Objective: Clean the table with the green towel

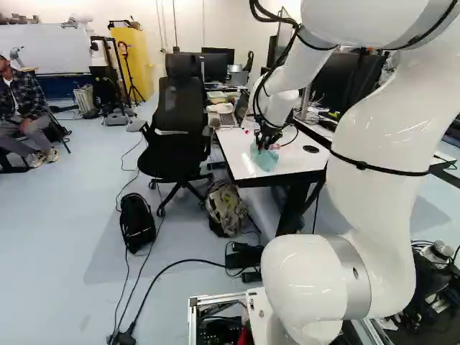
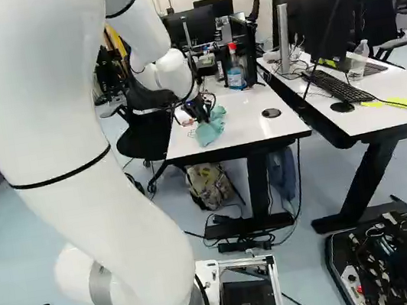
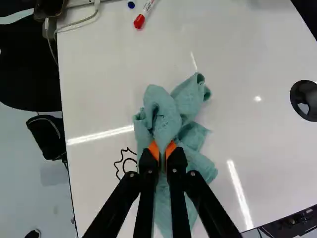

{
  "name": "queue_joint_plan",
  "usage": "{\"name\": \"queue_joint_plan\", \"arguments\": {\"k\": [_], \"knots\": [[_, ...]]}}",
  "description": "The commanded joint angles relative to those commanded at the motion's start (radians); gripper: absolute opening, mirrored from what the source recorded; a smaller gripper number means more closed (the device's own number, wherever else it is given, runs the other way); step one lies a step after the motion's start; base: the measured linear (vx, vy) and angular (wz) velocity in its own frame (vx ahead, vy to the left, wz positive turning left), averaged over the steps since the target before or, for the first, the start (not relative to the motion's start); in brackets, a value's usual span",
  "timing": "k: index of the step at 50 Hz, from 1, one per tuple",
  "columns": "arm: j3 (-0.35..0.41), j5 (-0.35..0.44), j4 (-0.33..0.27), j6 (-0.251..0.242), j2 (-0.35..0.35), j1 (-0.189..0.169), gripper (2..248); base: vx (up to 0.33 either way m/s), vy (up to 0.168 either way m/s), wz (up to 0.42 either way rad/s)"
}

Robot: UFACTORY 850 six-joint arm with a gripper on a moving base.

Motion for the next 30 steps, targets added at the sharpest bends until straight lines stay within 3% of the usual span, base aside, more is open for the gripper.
{"name": "queue_joint_plan", "arguments": {"k": [30], "knots": [[0.000,-0.063,0.000,0.000,0.000,0.000,36,0.000,0.000,0.000]]}}
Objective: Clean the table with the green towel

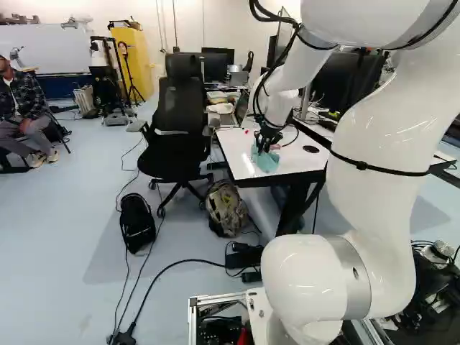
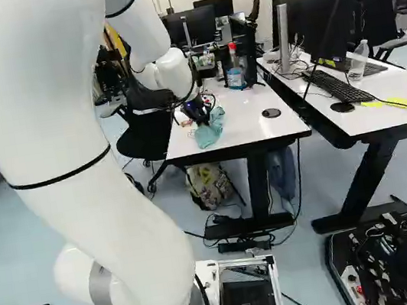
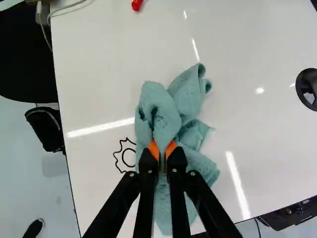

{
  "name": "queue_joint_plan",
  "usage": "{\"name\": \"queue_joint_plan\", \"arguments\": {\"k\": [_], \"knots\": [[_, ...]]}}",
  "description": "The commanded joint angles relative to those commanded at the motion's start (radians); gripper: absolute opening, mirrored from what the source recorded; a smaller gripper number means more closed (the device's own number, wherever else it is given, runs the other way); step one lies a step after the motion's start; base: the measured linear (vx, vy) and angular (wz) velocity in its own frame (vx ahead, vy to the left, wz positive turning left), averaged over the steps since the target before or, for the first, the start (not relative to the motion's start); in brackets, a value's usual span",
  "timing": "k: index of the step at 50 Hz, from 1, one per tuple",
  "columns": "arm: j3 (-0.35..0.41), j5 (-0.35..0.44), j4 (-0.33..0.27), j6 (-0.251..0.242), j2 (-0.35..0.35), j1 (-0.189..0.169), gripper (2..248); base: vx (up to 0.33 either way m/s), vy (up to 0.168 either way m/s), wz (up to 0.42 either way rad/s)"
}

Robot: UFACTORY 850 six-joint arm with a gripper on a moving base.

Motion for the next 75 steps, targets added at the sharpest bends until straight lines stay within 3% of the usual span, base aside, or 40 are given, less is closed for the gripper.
{"name": "queue_joint_plan", "arguments": {"k": [14,51,62,75], "knots": [[0.008,0.000,0.000,0.000,0.007,0.016,36,0.000,0.000,0.000],[0.070,0.000,0.000,0.000,0.062,0.145,36,0.000,0.000,0.000],[0.049,0.000,0.000,0.000,0.043,0.181,36,0.000,0.000,0.000],[-0.014,0.000,0.000,0.000,-0.012,0.187,36,0.000,0.000,0.000]]}}
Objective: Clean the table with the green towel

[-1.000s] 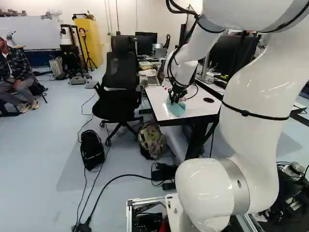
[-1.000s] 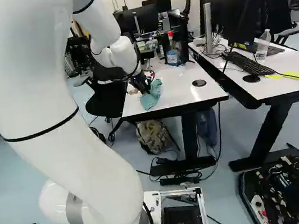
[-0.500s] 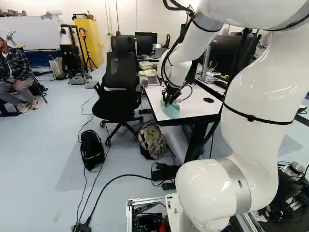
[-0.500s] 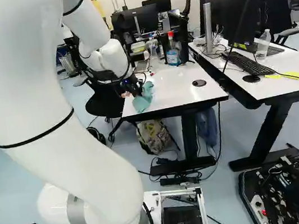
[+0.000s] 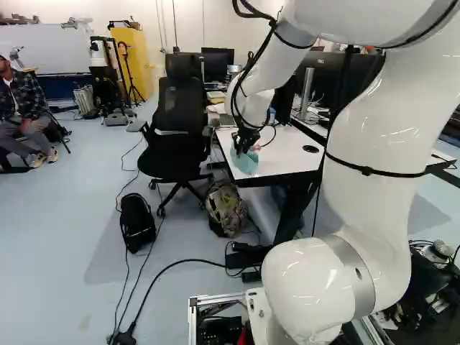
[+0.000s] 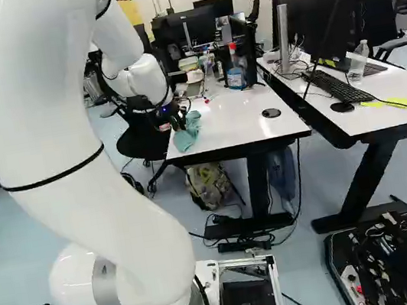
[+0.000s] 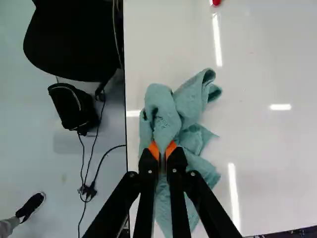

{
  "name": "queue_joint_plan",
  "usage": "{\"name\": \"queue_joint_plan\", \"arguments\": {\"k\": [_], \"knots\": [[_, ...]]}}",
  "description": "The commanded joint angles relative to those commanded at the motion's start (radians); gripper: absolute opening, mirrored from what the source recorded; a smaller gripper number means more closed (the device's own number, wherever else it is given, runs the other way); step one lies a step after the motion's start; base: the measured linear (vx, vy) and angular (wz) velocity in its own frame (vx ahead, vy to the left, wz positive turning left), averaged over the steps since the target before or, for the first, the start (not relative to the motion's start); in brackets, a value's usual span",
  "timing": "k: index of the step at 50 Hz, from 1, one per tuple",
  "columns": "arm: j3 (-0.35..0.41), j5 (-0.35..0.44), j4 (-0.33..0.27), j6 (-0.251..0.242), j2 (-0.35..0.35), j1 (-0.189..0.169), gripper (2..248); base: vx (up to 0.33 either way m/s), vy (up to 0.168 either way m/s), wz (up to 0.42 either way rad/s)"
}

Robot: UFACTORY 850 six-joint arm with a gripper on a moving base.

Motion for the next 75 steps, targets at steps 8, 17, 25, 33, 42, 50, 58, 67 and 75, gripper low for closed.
{"name": "queue_joint_plan", "arguments": {"k": [8,17,25,33,42,50,58,67,75], "knots": [[-0.042,0.000,0.000,0.000,-0.035,-0.002,36,0.000,0.000,0.000],[-0.085,0.000,0.000,0.000,-0.071,-0.015,36,0.000,0.000,0.000],[-0.101,0.000,0.000,0.000,-0.085,-0.037,36,0.000,0.000,0.000],[-0.101,0.000,0.000,0.000,-0.085,-0.062,36,0.000,0.000,0.000],[-0.102,0.000,0.000,0.000,-0.086,-0.092,36,0.000,0.000,0.000],[-0.104,0.000,0.000,0.000,-0.088,-0.118,36,0.000,0.000,0.000],[-0.104,0.000,0.000,0.000,-0.088,-0.144,36,0.000,0.000,0.000],[-0.089,0.000,0.000,0.000,-0.075,-0.173,36,0.000,0.000,0.000],[-0.059,0.000,0.000,0.000,-0.050,-0.192,36,0.000,0.000,0.000]]}}
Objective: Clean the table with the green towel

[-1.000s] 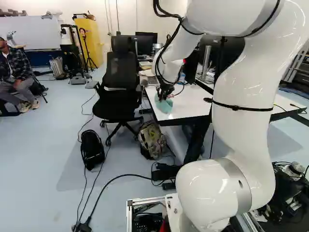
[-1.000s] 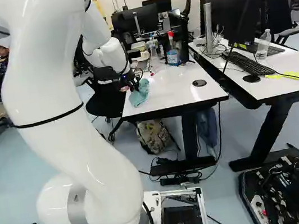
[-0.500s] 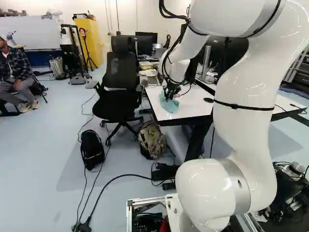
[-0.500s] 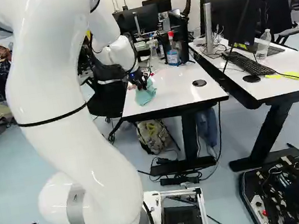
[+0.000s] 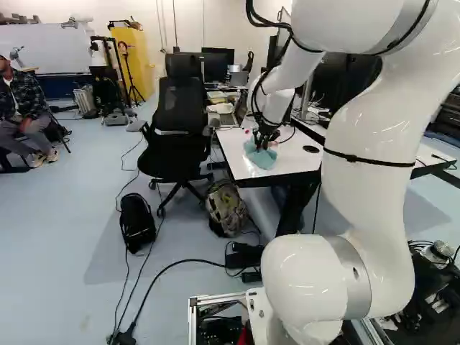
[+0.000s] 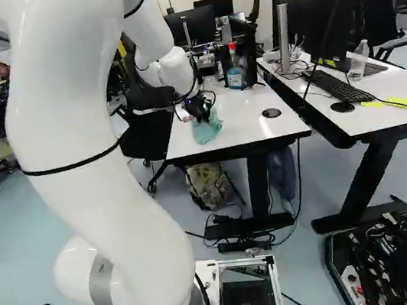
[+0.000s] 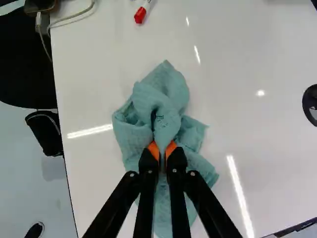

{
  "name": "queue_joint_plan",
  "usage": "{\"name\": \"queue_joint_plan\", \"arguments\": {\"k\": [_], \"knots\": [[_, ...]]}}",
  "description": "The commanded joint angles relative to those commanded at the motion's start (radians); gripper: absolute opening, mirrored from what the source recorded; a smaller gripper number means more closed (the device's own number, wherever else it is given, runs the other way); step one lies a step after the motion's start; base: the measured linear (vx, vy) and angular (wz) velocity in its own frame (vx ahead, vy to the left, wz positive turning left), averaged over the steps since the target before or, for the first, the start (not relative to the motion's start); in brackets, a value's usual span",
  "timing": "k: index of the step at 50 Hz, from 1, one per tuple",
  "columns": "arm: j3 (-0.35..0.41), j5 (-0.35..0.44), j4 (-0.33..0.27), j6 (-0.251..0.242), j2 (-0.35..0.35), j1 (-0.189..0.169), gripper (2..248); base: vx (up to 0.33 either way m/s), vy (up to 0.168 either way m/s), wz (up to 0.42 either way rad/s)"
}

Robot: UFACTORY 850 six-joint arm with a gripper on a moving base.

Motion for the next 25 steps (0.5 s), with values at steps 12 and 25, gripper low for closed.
{"name": "queue_joint_plan", "arguments": {"k": [12,25], "knots": [[0.060,0.000,0.000,0.000,0.050,-0.010,36,0.000,0.000,0.000],[0.129,0.000,0.000,0.000,0.110,-0.009,36,0.000,0.000,0.000]]}}
